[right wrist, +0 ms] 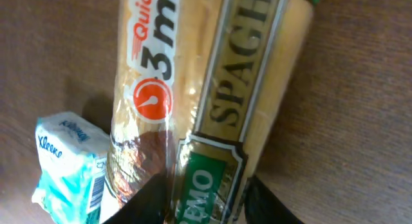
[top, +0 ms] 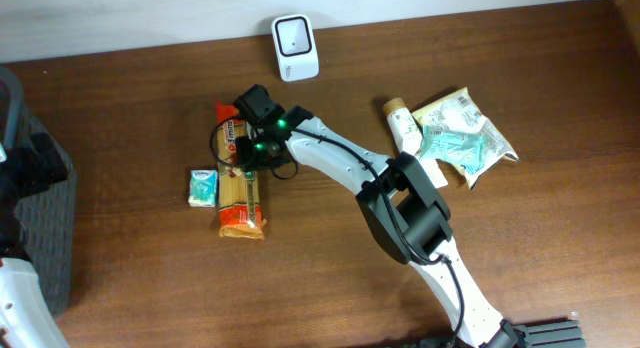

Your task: Scan the item barcode

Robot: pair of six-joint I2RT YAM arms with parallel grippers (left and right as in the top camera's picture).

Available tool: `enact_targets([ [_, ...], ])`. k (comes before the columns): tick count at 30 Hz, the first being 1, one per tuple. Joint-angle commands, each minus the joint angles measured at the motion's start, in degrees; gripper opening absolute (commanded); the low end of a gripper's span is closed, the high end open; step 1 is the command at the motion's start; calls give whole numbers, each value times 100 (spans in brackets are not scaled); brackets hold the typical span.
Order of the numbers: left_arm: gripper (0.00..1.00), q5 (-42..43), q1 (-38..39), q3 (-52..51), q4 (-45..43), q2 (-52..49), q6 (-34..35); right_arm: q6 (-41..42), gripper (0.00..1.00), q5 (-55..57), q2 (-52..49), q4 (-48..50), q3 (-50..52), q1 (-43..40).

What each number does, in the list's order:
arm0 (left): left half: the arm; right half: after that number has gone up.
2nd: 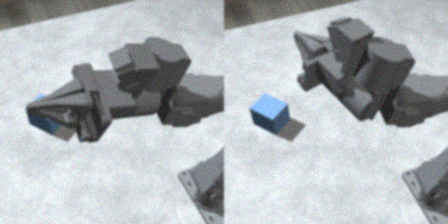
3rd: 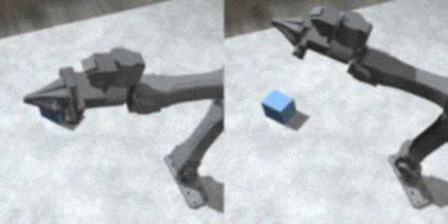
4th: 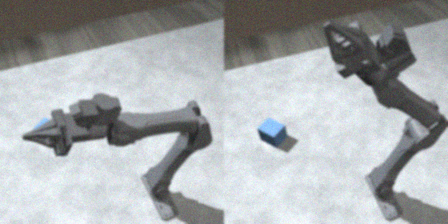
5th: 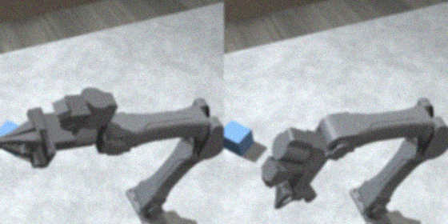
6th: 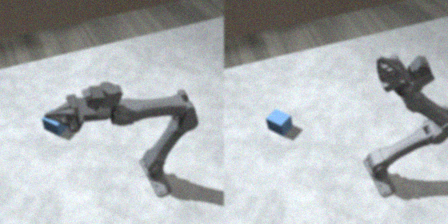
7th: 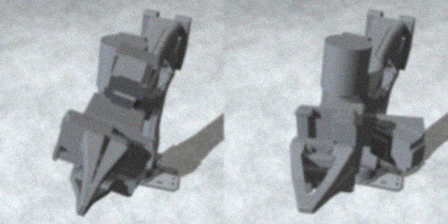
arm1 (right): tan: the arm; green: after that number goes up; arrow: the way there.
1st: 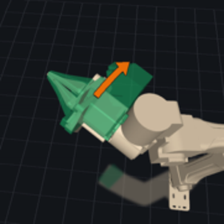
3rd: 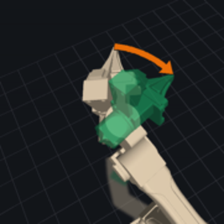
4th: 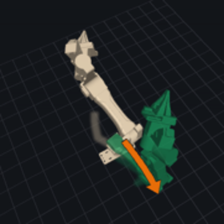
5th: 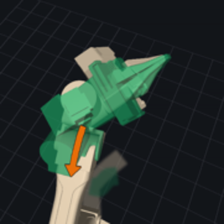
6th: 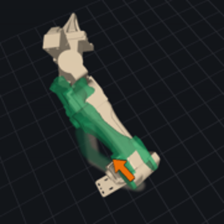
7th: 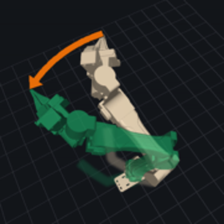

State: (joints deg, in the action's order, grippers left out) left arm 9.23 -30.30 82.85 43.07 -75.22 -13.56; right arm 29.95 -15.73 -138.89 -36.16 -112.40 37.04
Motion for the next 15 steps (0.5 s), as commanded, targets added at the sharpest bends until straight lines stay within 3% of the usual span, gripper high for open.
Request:
enact_targets([
  [1, 99, 17, -24, 68, -26, 33, -68, -52, 16, 203, -111, -140, 260, -68],
  [4, 99, 17, -24, 68, -26, 33, -68, -127, 4, 127, -83, -306, 238, -146],
  [7, 99, 17, -24, 68, -28, 33, -68, -448, 4, -98, 35, -636, 42, -306],
  [11, 99, 17, -24, 68, -26, 33, -68, -1491, 4, -160, 459, -1635, -481, -527],
  [15, 99, 17, -24, 68, -26, 33, -68, -1624, 4, 1462, 911, -2975, -754, -562],
])
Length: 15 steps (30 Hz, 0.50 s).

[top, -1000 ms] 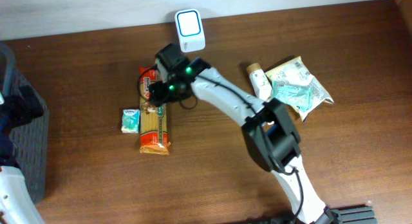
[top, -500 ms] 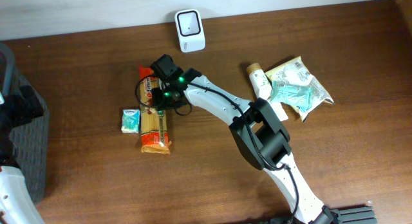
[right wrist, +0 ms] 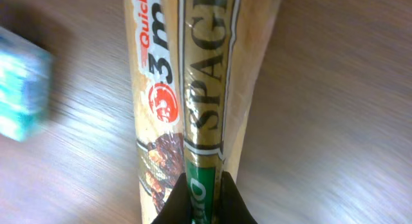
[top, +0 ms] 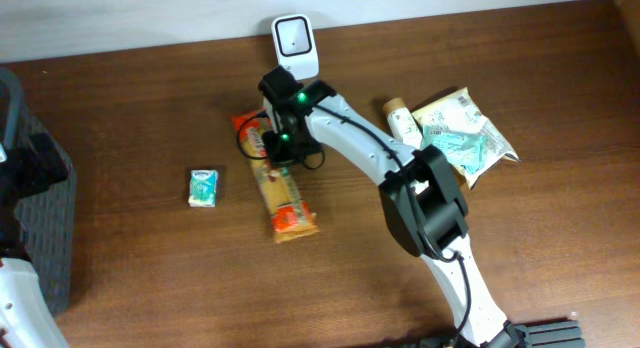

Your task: Scan the item barcode

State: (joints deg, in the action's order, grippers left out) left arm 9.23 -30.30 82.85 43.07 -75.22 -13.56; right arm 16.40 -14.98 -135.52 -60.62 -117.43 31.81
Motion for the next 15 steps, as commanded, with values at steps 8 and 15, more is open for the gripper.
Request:
enact_targets([
  [8, 99, 17, -24, 68, -26, 33, -70, 1460, 4, 5475, 511, -2070, -236, 168],
  [15, 99, 17, -24, 68, -26, 33, -68, 1123, 4, 5449, -306, -1910, -170, 442],
])
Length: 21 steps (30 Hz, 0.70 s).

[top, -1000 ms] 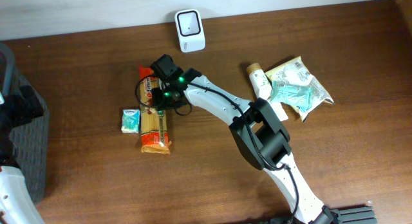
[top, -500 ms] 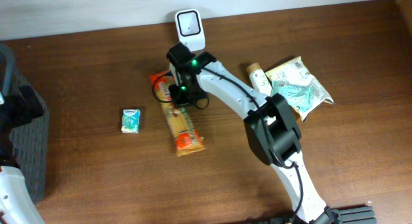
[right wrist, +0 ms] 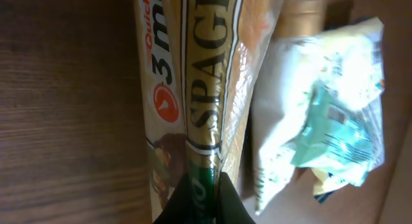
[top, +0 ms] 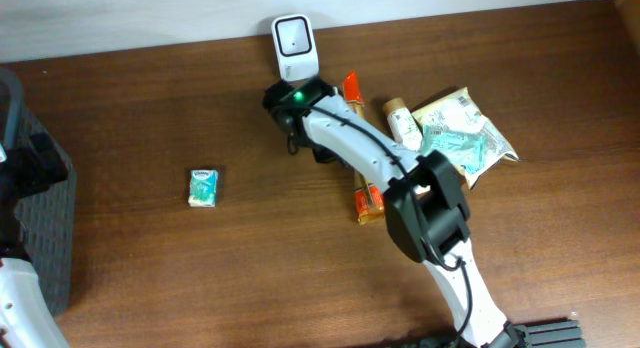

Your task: Scan the item barcode

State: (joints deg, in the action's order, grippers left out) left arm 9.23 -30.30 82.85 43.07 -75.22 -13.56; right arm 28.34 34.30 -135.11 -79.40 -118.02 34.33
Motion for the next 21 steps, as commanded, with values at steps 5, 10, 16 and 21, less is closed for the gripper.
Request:
enact_targets([
  [5, 99, 17, -24, 68, -26, 33, -68, -166, 15, 463, -400, 127, -210, 697],
  [10, 99, 17, -24, 68, -26, 33, -68, -1624, 33, -1853, -402, 839, -216, 1250],
  [16, 99, 17, -24, 68, -26, 33, -68, -1711, 36, -2234, -17, 457, -946, 966],
  [21, 99, 17, -24, 68, -26, 33, -70, -1587, 41, -2723, 114, -343, -2013, -363],
])
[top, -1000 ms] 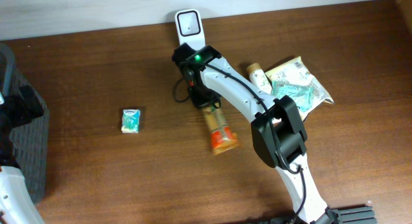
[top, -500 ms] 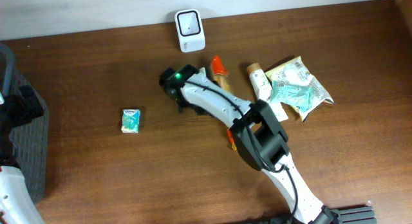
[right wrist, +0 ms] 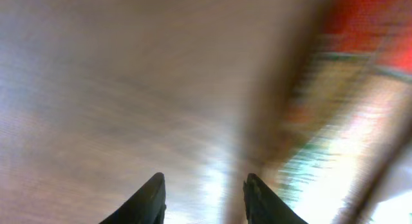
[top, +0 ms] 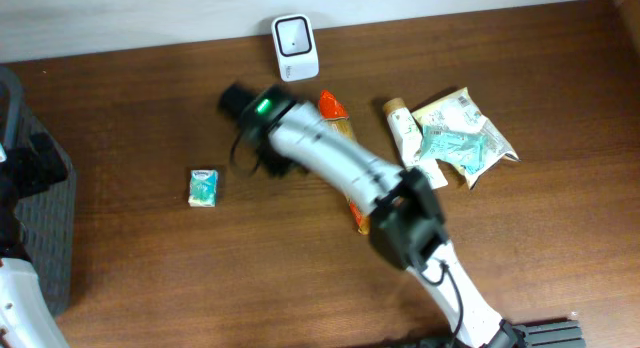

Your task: Scan the item barcode

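The spaghetti pack (top: 333, 106), orange-ended and clear, lies on the table below and to the right of the white barcode scanner (top: 295, 34). My right arm covers most of its length. My right gripper (top: 262, 160) is to the left of the pack, and it is blurred in the overhead view. In the right wrist view the right gripper (right wrist: 205, 192) is open over bare wood with nothing between its fingers (right wrist: 152, 197). The pack (right wrist: 347, 108) is a blur at that view's right. My left arm (top: 35, 163) is at the far left edge, its jaws unreadable.
A small blue tissue pack (top: 203, 186) lies left of the right gripper. A tube (top: 401, 125) and crumpled white and teal bags (top: 462, 136) lie at the right. A grey basket (top: 45, 248) stands at the left edge.
My right gripper was shut on the spaghetti pack below the scanner. Now it is open and further left, off the pack, which lies on the table with its upper end shifted slightly left.
The pack first lay beside the tissue pack with my right jaws astride it. Then the jaws were shut on it and it was below the scanner. Later it was further right, by the tube and bags. Now it lies there, released.
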Robot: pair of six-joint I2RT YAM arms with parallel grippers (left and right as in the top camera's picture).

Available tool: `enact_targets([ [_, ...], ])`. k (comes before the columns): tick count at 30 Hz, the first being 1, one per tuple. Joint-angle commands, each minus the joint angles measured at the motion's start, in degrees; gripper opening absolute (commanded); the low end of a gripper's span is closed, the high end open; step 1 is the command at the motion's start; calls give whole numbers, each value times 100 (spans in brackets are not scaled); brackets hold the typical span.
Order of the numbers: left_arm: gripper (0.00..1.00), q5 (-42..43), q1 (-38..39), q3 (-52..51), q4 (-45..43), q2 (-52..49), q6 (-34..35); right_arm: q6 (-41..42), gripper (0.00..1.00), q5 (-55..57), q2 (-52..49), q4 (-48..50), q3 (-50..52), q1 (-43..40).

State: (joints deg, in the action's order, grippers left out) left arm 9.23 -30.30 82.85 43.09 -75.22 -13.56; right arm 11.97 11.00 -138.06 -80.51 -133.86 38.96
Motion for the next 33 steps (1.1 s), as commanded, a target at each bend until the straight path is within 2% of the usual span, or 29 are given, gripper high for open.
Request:
enact_targets([
  [1, 99, 17, -24, 68, -28, 33, -68, 48, 43, -625, 407, -297, -424, -1172],
  [3, 99, 17, -24, 68, -28, 33, -68, -162, 45, -1550, 291, -367, -254, -1853],
  [4, 99, 20, -24, 68, -28, 33, -70, -479, 49, -2048, 258, -365, -125, -2055],
  [5, 99, 17, -24, 68, -28, 33, -68, -940, 64, -2688, 210, -321, 164, -2326],
  [6, 99, 17, -24, 68, -28, 33, -68, -1134, 71, -2911, 192, -289, 363, -2474],
  [7, 99, 17, -24, 68, -28, 33, -68, -1209, 72, -2992, 181, -227, 551, -2588],
  [9, 99, 17, -24, 68, -28, 33, -68, -1217, 71, -2992, 181, 48, 1045, -2813],
  [12, 99, 17, -24, 68, -28, 33, -68, -1482, 60, -3536, 181, 407, 1646, -3005],
  [14, 99, 17, -24, 68, -28, 33, -68, -1947, 60, -4207, 181, 505, 1875, -2997],
  [19, 99, 17, -24, 68, -28, 33, -68, -2011, 60, -4317, 179, 824, 2208, -2822],
  [20, 99, 17, -24, 68, -28, 33, -68, -2006, 57, -4317, 179, 944, 2317, -2798],
  [21, 99, 17, -24, 68, -28, 33, -68, -2006, 48, -4317, 179, 966, 2356, -2798],
  [24, 99, 17, -24, 68, -28, 33, -68, -1897, 13, -4315, 195, 962, 2334, -2800],
  [26, 99, 17, -24, 68, -28, 33, -68, -1853, 4, -4317, 205, 883, 2212, -2806],
  [29, 99, 17, -24, 68, -28, 33, -70, -1790, 4, -4271, 291, 592, 1777, -2704],
  [32, 99, 17, -24, 68, -28, 33, -68, -1257, 4, -3519, 389, 586, 1641, -2218],
  [33, 99, 17, -24, 68, -28, 33, -68, -988, 7, -3198, 385, 586, 1644, -1906],
])
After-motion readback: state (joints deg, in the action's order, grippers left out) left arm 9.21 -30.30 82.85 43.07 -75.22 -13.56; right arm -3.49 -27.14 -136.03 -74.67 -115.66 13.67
